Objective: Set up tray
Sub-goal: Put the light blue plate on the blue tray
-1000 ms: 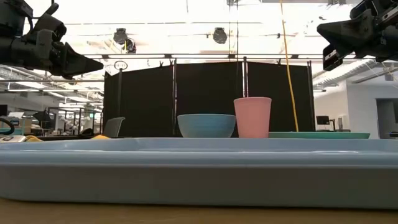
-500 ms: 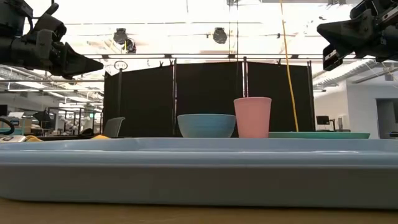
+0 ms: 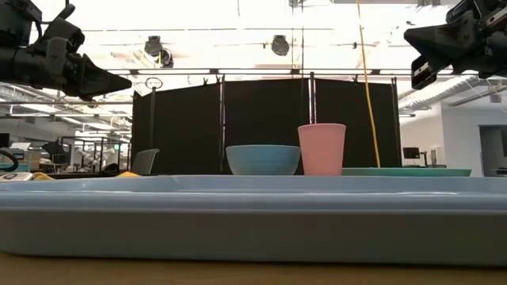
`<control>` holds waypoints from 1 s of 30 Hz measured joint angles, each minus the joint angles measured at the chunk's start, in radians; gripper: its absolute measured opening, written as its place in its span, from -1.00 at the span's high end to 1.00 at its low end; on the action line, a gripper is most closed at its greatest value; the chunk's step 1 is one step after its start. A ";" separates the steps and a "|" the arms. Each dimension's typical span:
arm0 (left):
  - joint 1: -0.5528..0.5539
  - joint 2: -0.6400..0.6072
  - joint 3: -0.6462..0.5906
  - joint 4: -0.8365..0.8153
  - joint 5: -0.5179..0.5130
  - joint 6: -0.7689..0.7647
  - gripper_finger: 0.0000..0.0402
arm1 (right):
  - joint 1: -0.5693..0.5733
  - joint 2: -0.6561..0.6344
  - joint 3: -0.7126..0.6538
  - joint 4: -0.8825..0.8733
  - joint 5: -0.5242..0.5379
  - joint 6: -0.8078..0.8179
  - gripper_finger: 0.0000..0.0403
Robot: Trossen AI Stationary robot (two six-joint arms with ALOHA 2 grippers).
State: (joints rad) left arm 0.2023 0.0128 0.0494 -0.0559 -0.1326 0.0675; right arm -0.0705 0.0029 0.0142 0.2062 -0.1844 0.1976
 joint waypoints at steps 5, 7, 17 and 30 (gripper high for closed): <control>0.000 0.000 0.000 0.005 0.003 -0.093 0.81 | 0.000 0.000 0.000 0.008 0.000 0.000 1.00; 0.000 0.000 0.000 0.020 0.002 -0.138 0.81 | 0.000 0.000 0.000 0.008 0.000 0.001 1.00; 0.000 0.000 0.000 0.060 -0.008 -0.167 0.81 | 0.000 0.001 0.018 0.089 0.217 -0.001 1.00; 0.000 0.000 0.000 0.043 -0.095 -0.050 0.81 | -0.042 0.286 0.545 -0.538 0.990 0.074 1.00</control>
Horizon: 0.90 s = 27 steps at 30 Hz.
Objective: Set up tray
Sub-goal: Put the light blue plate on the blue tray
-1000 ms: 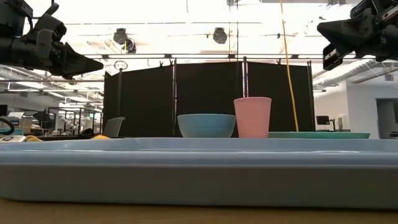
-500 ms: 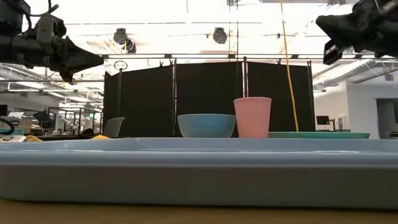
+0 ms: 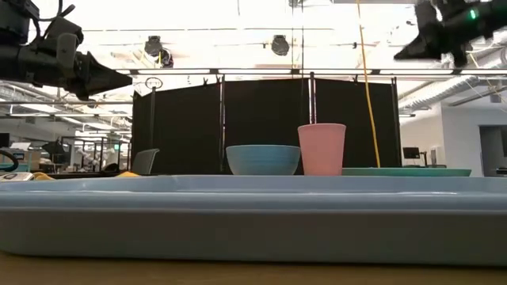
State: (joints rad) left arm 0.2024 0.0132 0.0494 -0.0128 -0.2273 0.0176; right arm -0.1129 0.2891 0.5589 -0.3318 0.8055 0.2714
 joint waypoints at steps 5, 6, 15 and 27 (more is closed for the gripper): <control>0.000 0.000 0.000 -0.002 -0.002 0.005 0.81 | -0.104 0.250 0.266 -0.244 0.009 -0.002 0.98; 0.000 0.000 0.000 -0.002 -0.002 0.005 0.81 | -0.135 0.307 0.319 -0.305 0.007 -0.002 0.98; 0.000 0.000 0.000 -0.010 -0.009 0.006 0.81 | -0.605 0.777 0.616 -0.632 -0.335 -0.128 0.98; 0.000 0.000 0.000 -0.023 -0.009 -0.057 0.81 | -1.001 1.105 0.623 -0.589 -0.776 -0.505 1.00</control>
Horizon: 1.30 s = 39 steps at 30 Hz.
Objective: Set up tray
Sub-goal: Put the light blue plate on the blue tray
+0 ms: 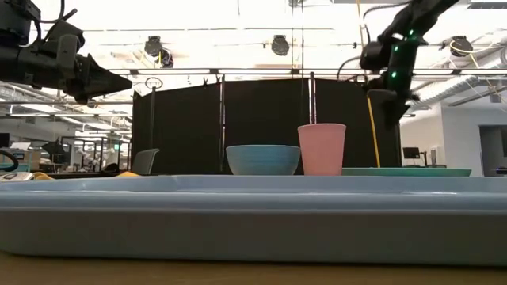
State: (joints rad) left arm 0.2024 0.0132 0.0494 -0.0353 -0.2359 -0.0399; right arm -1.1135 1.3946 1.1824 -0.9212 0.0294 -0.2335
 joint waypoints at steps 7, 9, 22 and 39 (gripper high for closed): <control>0.000 0.000 0.000 0.000 0.002 -0.016 0.81 | -0.049 0.116 0.000 0.076 -0.032 -0.080 0.99; 0.000 0.000 0.000 0.000 0.002 -0.022 0.81 | -0.048 0.149 0.000 0.082 -0.034 -0.105 0.93; 0.000 0.000 0.000 0.001 -0.001 0.130 0.81 | -0.018 0.218 -0.038 0.080 -0.058 0.053 -0.07; 0.000 0.000 0.000 -0.008 0.000 0.135 0.81 | 0.003 0.212 -0.221 0.296 0.022 0.117 -0.27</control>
State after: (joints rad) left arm 0.2024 0.0132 0.0494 -0.0433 -0.2359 0.0952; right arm -1.1100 1.6070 0.9611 -0.6249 0.0509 -0.1162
